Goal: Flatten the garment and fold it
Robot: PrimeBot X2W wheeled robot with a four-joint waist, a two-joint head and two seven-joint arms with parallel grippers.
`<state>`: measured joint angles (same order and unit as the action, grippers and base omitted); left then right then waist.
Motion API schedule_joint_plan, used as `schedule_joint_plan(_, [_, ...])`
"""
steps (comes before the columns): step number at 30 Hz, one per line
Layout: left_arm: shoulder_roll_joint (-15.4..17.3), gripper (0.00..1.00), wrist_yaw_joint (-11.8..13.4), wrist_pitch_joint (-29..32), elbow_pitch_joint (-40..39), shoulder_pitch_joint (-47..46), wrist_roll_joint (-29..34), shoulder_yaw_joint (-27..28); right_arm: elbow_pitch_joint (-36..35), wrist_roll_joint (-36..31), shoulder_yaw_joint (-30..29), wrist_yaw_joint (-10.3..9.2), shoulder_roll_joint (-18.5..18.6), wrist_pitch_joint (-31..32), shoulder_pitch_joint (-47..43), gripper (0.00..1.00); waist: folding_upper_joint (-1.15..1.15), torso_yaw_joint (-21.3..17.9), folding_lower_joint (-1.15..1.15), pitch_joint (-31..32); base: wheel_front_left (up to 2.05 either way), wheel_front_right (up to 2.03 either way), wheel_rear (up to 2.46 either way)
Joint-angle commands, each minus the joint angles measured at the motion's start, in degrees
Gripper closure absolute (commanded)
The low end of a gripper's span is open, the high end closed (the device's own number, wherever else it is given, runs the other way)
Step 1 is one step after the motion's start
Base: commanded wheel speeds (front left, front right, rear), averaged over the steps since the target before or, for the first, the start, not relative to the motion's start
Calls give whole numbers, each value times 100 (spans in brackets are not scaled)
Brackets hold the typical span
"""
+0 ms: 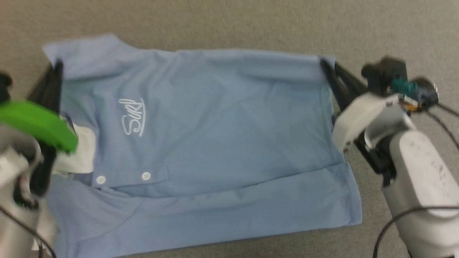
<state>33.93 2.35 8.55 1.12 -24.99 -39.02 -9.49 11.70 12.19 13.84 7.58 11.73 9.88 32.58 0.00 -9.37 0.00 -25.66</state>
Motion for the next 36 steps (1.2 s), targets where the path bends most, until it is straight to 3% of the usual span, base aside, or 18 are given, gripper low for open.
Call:
schedule_joint_plan(1, [-28, 100, 73, -109, -120, 370, -85, 74, 0, 45, -52, -9, 36, -63, -233, 100, 0, 371, 0, 670, 0, 0, 0])
schedule_joint_plan(7, [-206, 100, 355, -276, -464, 1769, -305, 191, 108, 14, -137, -9, 204, -33, -913, 100, 0, 590, 0, 1104, 0, 0, 0])
schedule_joint_plan(13, [-446, 100, 439, -351, -420, 2756, -616, 215, 166, 36, -174, -9, 413, 256, -1495, 100, 0, 798, 0, 1332, 0, 0, 0])
schedule_joint_plan(21, [-655, 100, 336, -375, -129, 3150, -736, -4, 122, -82, -300, -9, 576, 1091, -2102, 100, 0, 935, 0, 1367, 0, 0, 0])
schedule_joint_plan(26, [-762, 100, 284, -429, 160, 3100, -644, -197, 182, -143, -350, -9, 461, 1448, -2331, 97, 0, 953, 0, 1360, 0, 0, 0])
schedule_joint_plan(27, [-798, 76, 261, -464, 202, 3072, -641, -220, 200, -129, -356, -9, 422, 1499, -2368, 67, 0, 956, 0, 1365, 0, 0, 0])
schedule_joint_plan(28, [-838, 42, 225, -495, 254, 3043, -637, -261, 215, -105, -373, -9, 374, 1543, -2413, 4, 0, 961, 0, 1378, 0, 0, 0])
schedule_joint_plan(29, [-861, 1, 205, -515, 297, 3023, -623, -294, 225, -68, -410, -9, 326, 1571, -2454, 0, 0, 969, 0, 1397, 0, 0, 0])
schedule_joint_plan(36, [-988, 0, 229, -1201, 407, 2836, -69, -495, -96, 87, -1070, -9, -146, 1376, -2970, 0, 0, 1076, 0, 1636, 0, 0, 0])
